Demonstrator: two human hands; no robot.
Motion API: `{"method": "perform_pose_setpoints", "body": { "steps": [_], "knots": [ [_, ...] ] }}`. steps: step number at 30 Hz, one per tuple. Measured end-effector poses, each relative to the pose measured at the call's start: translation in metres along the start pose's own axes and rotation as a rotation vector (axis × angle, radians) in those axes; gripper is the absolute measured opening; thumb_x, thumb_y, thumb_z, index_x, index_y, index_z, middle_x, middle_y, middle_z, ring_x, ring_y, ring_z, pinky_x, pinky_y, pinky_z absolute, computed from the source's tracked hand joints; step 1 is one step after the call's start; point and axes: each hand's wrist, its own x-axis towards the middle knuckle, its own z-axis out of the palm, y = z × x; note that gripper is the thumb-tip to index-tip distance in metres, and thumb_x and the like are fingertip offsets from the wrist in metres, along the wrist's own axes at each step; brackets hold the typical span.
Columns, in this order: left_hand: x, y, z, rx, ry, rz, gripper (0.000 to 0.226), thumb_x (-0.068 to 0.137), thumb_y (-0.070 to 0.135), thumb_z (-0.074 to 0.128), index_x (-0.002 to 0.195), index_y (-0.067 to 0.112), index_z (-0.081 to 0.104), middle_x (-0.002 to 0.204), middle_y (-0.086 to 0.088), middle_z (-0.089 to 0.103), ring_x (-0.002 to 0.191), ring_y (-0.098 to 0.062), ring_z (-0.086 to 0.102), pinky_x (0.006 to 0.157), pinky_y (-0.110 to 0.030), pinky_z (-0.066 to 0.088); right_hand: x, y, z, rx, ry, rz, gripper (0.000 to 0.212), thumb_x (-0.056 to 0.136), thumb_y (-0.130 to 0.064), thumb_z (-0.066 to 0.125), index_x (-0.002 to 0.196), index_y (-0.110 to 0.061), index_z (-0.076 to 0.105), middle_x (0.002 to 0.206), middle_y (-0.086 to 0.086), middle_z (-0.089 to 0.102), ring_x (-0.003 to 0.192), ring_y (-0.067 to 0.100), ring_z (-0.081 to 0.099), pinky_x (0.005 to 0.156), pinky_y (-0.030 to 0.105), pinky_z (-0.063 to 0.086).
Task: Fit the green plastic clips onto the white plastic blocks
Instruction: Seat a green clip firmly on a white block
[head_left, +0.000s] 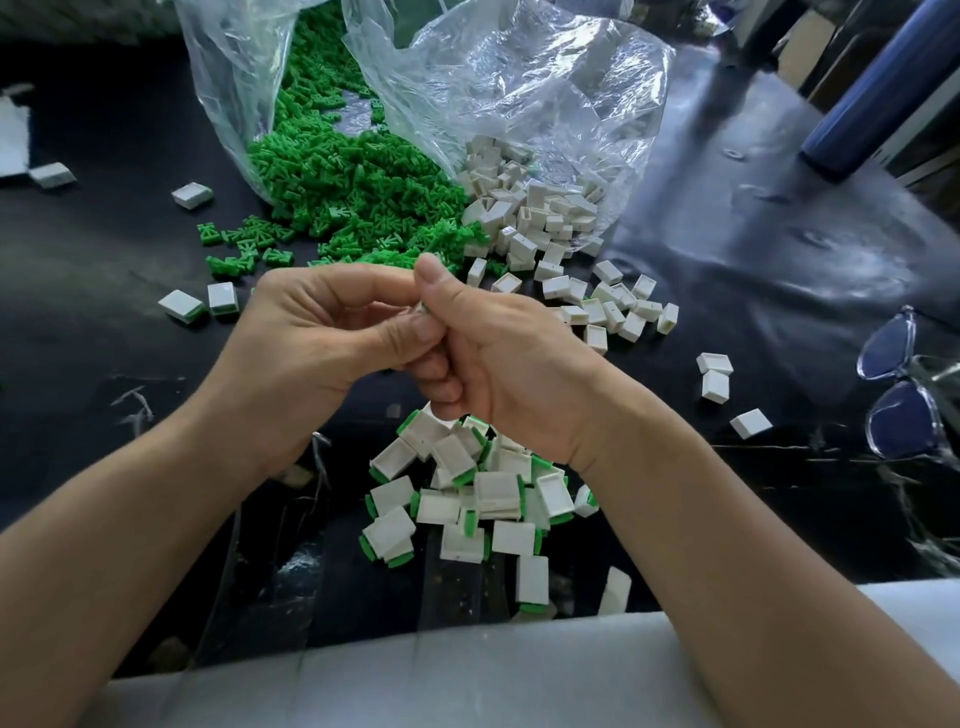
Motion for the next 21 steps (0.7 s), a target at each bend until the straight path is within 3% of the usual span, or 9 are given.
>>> {"method": "perform_pose_setpoints", "body": {
  "steps": [4, 7, 9, 11, 21],
  "knots": [
    [0.0011, 0.0006, 0.0008, -0.019, 0.032, -0.002, 0.017, 0.067, 0.01, 0.065, 0.081, 0.006, 0.073, 0.057, -0.01, 0.064, 0.049, -0.022, 0.061, 0.052, -0.026, 0.053, -0.0016, -0.0035, -0.0021, 0.031, -0.054, 0.014, 0.05, 0.097, -0.047, 0.021, 0.111, -0.016, 0.057, 0.062, 0.0, 0.037, 0.053, 0.009, 0.033, 0.053, 0.023, 0.027],
    [0.0015, 0.0013, 0.0009, 0.005, 0.041, -0.002, 0.02, 0.063, 0.014, 0.072, 0.082, 0.007, 0.073, 0.06, -0.01, 0.066, 0.051, -0.023, 0.062, 0.054, -0.027, 0.053, -0.0012, -0.0047, -0.0042, -0.002, -0.041, 0.035, 0.06, 0.099, -0.043, 0.021, 0.121, 0.004, 0.051, 0.062, 0.001, 0.04, 0.052, 0.01, 0.035, 0.054, 0.024, 0.027],
    [0.0016, 0.0011, -0.0008, 0.009, 0.037, -0.014, 0.011, 0.068, 0.01, 0.073, 0.079, 0.01, 0.075, 0.062, -0.008, 0.067, 0.053, -0.022, 0.062, 0.055, -0.027, 0.054, -0.0013, -0.0045, -0.0036, -0.03, -0.027, 0.036, 0.052, 0.098, -0.041, 0.024, 0.094, -0.001, 0.056, 0.061, 0.001, 0.042, 0.05, 0.01, 0.036, 0.054, 0.024, 0.027],
    [0.0016, 0.0014, -0.0024, 0.001, 0.042, -0.03, 0.015, 0.074, 0.013, 0.062, 0.078, 0.015, 0.076, 0.064, -0.008, 0.069, 0.055, -0.022, 0.064, 0.057, -0.029, 0.055, -0.0021, -0.0049, -0.0028, -0.041, -0.006, 0.028, 0.046, 0.097, -0.042, 0.027, 0.074, -0.01, 0.05, 0.059, 0.0, 0.043, 0.049, 0.009, 0.037, 0.052, 0.023, 0.028],
    [0.0039, 0.0015, -0.0028, -0.001, 0.076, -0.09, 0.022, 0.07, 0.007, 0.053, 0.08, 0.005, 0.072, 0.061, -0.01, 0.066, 0.053, -0.021, 0.061, 0.057, -0.024, 0.053, -0.0021, -0.0036, -0.0025, -0.218, 0.057, 0.007, 0.046, 0.097, -0.041, 0.032, 0.072, -0.012, 0.056, 0.058, -0.002, 0.049, 0.052, 0.009, 0.041, 0.053, 0.022, 0.033]
  ]
}}
